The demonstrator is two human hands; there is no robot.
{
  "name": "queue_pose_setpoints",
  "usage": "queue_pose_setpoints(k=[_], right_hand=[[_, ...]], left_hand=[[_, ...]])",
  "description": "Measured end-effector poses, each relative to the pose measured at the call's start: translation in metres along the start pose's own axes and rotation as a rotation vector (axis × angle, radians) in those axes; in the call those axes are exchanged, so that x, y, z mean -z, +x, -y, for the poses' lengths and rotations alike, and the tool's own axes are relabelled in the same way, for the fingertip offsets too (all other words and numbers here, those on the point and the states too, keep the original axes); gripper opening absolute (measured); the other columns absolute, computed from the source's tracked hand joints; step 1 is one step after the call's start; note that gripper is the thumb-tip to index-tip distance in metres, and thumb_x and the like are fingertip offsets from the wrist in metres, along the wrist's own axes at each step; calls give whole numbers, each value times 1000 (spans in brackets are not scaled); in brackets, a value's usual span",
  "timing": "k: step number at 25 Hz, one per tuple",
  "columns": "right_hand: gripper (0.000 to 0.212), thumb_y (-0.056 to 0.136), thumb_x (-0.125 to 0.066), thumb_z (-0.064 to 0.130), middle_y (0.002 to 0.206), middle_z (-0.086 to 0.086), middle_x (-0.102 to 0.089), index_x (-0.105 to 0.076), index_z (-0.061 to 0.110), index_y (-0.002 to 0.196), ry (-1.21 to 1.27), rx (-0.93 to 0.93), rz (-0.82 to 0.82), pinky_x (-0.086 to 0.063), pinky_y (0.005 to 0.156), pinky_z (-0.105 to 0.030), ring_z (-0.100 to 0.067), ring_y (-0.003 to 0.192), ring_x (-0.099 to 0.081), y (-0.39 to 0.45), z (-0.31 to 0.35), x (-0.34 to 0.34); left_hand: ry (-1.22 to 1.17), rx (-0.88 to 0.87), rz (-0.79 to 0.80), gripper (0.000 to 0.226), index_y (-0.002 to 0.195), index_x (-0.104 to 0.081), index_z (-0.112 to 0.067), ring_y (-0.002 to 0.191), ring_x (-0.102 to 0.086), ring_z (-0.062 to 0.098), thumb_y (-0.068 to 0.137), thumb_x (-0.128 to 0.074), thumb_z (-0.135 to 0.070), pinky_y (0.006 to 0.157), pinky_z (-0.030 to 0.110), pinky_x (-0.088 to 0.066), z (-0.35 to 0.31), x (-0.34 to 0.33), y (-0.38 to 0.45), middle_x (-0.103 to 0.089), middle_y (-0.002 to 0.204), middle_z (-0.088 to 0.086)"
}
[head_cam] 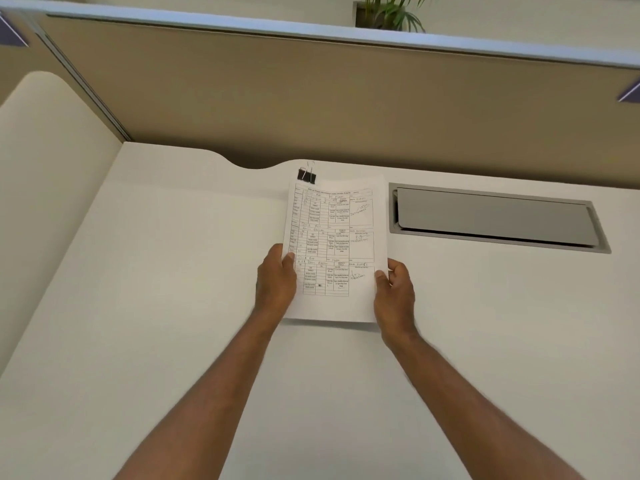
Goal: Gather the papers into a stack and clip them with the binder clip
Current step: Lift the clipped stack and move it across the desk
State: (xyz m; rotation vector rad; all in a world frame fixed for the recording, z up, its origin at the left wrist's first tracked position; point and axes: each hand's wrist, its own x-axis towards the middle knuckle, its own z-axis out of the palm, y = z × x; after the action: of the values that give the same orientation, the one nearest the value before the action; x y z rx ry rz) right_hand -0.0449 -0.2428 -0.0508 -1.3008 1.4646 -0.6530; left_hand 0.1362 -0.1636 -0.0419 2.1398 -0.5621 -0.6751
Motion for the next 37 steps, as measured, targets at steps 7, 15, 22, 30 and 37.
queue_pose_setpoints(k=[7, 15, 22, 30, 37], right_hand=[[24, 99, -54, 15, 107, 5, -70, -59, 21, 122, -142, 45, 25, -54, 88, -36, -20, 100, -68, 64, 11, -39], [35, 103, -50, 30, 125, 5, -69, -51, 24, 137, -466, 222, -3, -43, 83, -28, -18, 109, -65, 72, 2, -44], [35, 100, -55, 36, 104, 10, -59, -56, 26, 134, -568, 300, -22, -46, 78, -30, -14, 92, -60, 71, -2, -50], [48, 102, -49, 38, 117, -1, -55, -44, 24, 147, -714, 379, -1, -55, 79, -39, -22, 106, -57, 65, -8, -54], [55, 104, -46, 39, 126, -7, -56, -40, 16, 153, -829, 384, 31, -51, 83, -40, -26, 115, -53, 66, -8, -55]], left_hand=[[288, -54, -94, 19, 114, -54, -7, 98, -63, 41, 108, -40, -18, 98, 46, -41, 11, -17, 71, -72, 106, 16], [480, -219, -238, 23, 122, -59, -7, 107, -55, 36, 105, -47, -16, 91, 48, -40, 27, -33, 85, -66, 114, 13], [547, -198, -277, 40, 141, -52, -8, 117, -53, 36, 104, -51, -23, 96, 49, -41, 36, -24, 98, -61, 128, 15], [668, -202, -296, 46, 145, -47, -9, 110, -53, 35, 103, -49, -27, 90, 47, -44, 39, -22, 99, -57, 123, 15], [740, -200, -296, 47, 145, -47, -9, 106, -55, 33, 102, -48, -28, 85, 45, -45, 39, -21, 103, -58, 121, 15]])
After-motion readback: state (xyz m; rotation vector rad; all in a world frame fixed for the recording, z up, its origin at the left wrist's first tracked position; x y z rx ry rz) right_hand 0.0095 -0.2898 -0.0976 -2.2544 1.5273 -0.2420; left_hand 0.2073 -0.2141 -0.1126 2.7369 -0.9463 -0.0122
